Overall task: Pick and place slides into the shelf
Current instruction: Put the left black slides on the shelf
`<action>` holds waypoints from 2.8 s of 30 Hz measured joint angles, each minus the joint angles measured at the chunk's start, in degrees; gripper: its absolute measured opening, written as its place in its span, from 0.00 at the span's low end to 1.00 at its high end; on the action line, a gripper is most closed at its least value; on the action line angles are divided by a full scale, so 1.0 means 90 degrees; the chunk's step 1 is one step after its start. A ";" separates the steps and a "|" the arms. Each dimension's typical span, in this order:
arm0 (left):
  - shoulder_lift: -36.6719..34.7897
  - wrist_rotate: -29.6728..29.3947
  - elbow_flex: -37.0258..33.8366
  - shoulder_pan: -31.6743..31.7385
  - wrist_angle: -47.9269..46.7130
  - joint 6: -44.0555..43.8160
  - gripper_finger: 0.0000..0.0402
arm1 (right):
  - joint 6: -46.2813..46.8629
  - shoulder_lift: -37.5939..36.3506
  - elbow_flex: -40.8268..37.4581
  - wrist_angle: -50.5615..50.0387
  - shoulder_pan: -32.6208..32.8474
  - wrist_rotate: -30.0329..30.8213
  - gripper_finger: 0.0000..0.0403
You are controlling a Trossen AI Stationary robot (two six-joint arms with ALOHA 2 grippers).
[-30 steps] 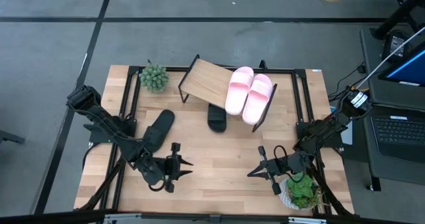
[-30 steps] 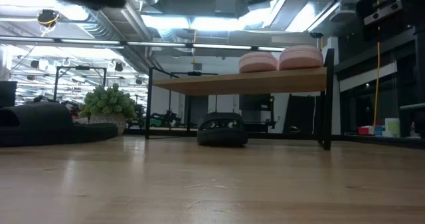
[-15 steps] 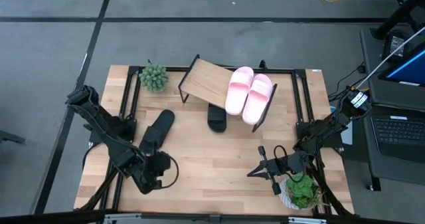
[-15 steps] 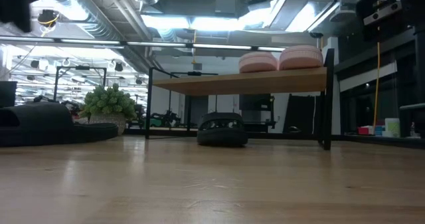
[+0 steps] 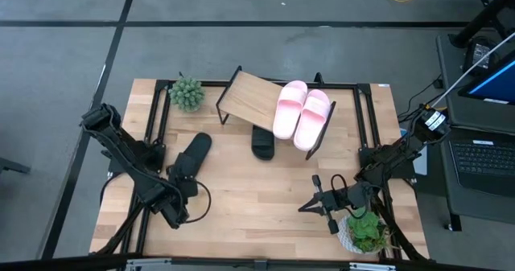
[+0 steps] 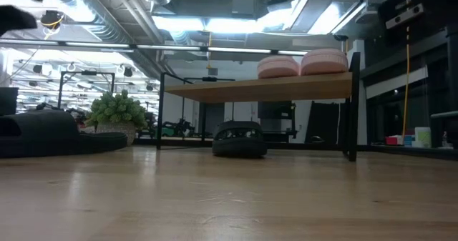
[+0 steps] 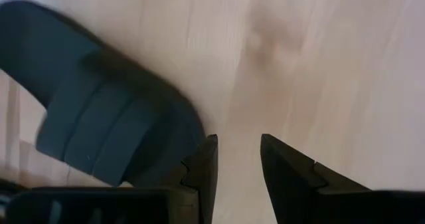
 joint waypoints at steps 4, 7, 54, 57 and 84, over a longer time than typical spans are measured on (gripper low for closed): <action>0.0000 0.0055 -0.0352 -0.0119 0.0010 -0.0005 0.26 | -0.0005 0.0000 0.0000 -0.0007 -0.0089 0.0000 0.03; 0.0000 0.0044 -0.0568 -0.0211 0.0049 -0.0025 0.26 | 0.0004 -0.0001 0.0000 -0.0028 -0.0140 0.0000 0.03; 0.0000 0.0380 -0.1399 -0.0293 0.0722 -0.0308 0.26 | 0.0014 0.0000 0.0000 -0.0050 -0.0210 -0.0002 0.03; 0.0000 0.0129 -0.1399 -0.0248 0.0728 -0.0456 0.26 | 0.0024 0.0000 0.0000 -0.0050 -0.0219 -0.0001 0.03; 0.0000 0.0021 -0.1399 -0.0092 0.0701 -0.0635 0.47 | 0.0022 0.0000 0.0000 -0.0047 -0.0219 -0.0002 0.03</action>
